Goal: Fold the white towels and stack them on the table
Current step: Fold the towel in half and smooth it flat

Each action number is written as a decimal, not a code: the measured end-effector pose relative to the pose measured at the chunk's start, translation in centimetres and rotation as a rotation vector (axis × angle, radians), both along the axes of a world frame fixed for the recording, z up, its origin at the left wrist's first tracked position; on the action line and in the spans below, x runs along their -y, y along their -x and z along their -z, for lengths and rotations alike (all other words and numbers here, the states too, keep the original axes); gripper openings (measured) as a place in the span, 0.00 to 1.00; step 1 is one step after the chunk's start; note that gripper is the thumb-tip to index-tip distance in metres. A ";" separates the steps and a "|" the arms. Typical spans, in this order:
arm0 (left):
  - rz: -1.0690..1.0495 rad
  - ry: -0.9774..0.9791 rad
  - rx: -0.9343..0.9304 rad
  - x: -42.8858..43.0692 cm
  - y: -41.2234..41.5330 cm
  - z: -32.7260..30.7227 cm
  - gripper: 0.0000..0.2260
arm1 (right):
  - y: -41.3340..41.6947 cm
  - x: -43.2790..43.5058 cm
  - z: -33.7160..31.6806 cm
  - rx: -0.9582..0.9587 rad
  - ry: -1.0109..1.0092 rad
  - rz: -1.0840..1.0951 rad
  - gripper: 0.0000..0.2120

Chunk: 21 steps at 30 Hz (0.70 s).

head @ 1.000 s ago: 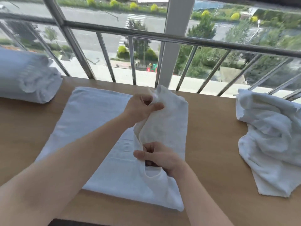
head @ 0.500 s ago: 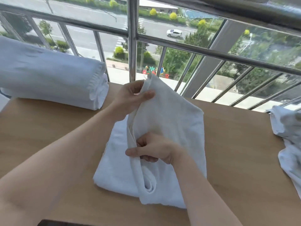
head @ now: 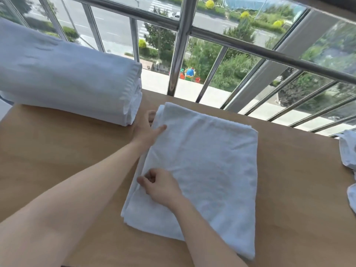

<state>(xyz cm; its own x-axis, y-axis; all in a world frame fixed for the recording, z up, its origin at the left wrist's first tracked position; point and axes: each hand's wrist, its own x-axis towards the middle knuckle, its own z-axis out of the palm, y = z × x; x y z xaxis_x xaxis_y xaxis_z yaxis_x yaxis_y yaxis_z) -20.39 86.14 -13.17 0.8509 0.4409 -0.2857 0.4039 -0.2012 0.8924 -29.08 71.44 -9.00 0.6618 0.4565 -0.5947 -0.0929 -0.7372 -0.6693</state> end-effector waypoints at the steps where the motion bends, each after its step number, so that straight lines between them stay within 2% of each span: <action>1: -0.013 -0.044 0.022 0.1 0.5 0.1 0.25 | -0.1 0.6 -0.2 0.016 -0.022 0.015 0.13; 4: 0.031 -0.305 -0.001 0.4 2.0 0.4 0.21 | -0.6 4.1 -0.4 0.185 -0.043 0.222 0.09; 5: 0.062 -0.341 -0.041 0.5 2.5 0.4 0.20 | -0.8 5.6 -0.3 0.254 -0.043 0.290 0.07; 7: 0.119 -0.283 -0.140 0.7 3.3 0.2 0.18 | -1.0 8.6 -0.1 0.377 0.017 0.345 0.02; 10: 0.128 -0.290 -0.188 0.8 3.6 -0.3 0.15 | -1.3 12.3 0.6 0.620 0.224 0.283 0.11; 12: 0.102 -0.250 -0.162 0.7 3.4 -1.0 0.13 | -1.4 14.1 1.1 0.718 0.329 0.252 0.16; 16: -0.028 -0.137 -0.072 0.4 3.9 -1.2 0.10 | -1.6 16.6 2.6 0.735 0.490 0.179 0.28; 18: -0.058 -0.050 -0.113 0.3 4.4 -0.2 0.10 | -1.3 17.2 3.7 0.683 0.569 0.117 0.32; 21: -0.053 0.036 -0.187 0.2 3.6 0.2 0.16 | -0.7 17.4 5.1 0.678 0.621 0.061 0.33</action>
<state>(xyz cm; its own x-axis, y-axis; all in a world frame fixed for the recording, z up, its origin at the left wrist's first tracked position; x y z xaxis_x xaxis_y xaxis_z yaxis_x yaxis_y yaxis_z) -24.00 85.92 -13.35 0.7574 0.4704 -0.4528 0.5722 -0.1440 0.8074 -28.42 54.01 -14.14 0.9704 0.1382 -0.1979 0.1244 -0.9890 -0.0806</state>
